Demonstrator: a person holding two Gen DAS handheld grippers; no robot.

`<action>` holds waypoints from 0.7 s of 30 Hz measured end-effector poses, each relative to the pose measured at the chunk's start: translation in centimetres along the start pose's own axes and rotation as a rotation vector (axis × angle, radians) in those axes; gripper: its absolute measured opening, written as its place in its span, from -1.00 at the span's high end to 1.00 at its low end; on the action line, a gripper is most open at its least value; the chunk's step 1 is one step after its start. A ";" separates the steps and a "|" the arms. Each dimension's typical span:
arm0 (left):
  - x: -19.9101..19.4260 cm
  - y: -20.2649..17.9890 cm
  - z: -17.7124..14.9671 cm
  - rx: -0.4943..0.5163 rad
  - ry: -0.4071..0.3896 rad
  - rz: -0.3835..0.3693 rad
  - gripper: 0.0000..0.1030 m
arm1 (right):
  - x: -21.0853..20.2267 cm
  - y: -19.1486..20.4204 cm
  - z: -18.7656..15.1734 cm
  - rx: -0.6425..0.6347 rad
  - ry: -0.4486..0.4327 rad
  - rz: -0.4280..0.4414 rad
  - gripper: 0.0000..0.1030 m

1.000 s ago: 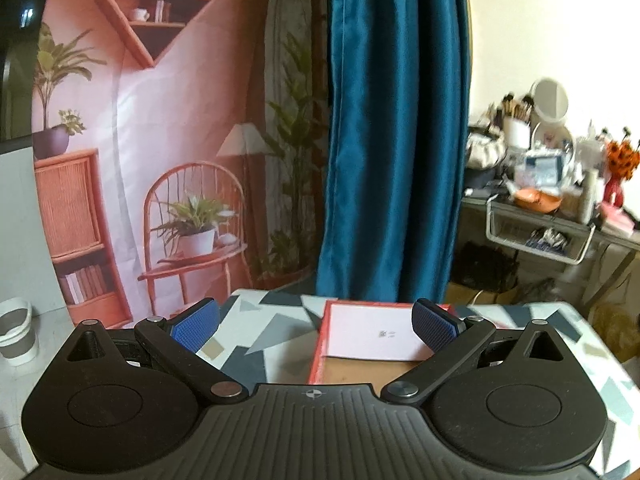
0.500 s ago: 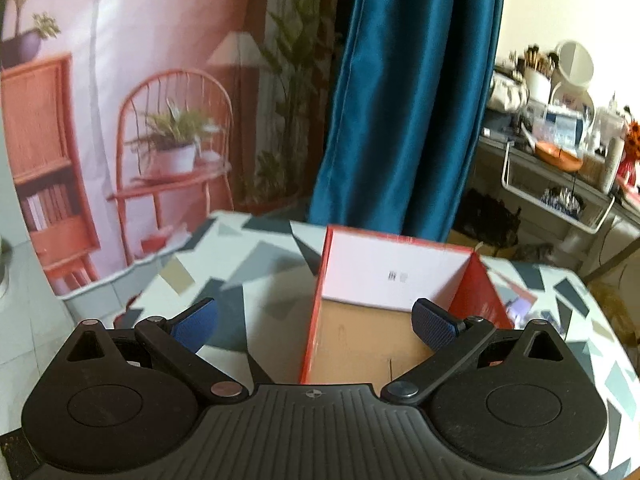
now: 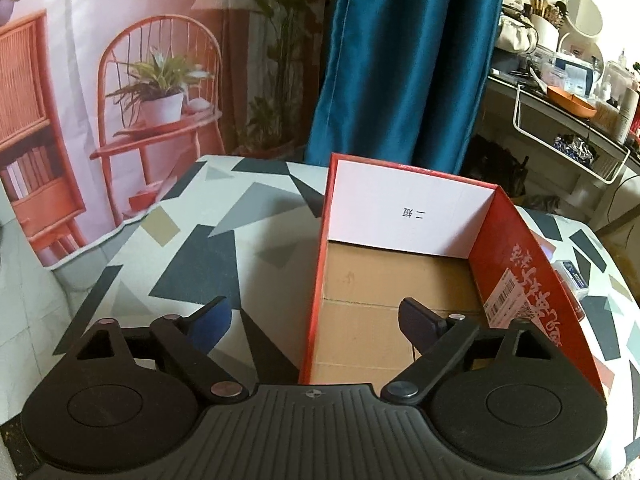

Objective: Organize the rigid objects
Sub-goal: 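Move the left tool to the red box while the right tool approaches the items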

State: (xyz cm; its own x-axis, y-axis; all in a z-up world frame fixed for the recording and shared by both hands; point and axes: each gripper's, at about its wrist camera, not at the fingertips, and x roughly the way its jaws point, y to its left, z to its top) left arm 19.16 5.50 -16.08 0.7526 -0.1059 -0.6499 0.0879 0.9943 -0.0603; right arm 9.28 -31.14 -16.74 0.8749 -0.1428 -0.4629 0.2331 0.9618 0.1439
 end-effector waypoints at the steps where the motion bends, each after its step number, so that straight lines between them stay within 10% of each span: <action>1: 0.2 0.1 0.0 0.002 0.001 0.001 -0.73 | 0.2 -0.2 -0.1 -0.002 0.002 -0.015 -1.00; 15: 1.3 0.6 -1.1 -0.013 0.066 0.010 -0.37 | 3.6 -3.3 -6.6 -0.092 0.207 -0.087 -0.95; 21: 1.6 0.6 -1.2 -0.020 0.075 0.002 -0.22 | 5.4 -4.2 -9.4 -0.105 0.368 -0.033 -0.63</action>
State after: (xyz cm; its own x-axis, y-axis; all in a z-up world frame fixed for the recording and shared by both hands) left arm 19.64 5.94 -18.06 0.7015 -0.1035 -0.7051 0.0730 0.9946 -0.0734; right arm 9.02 -33.77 -28.02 0.6524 -0.0993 -0.7514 0.1974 0.9794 0.0420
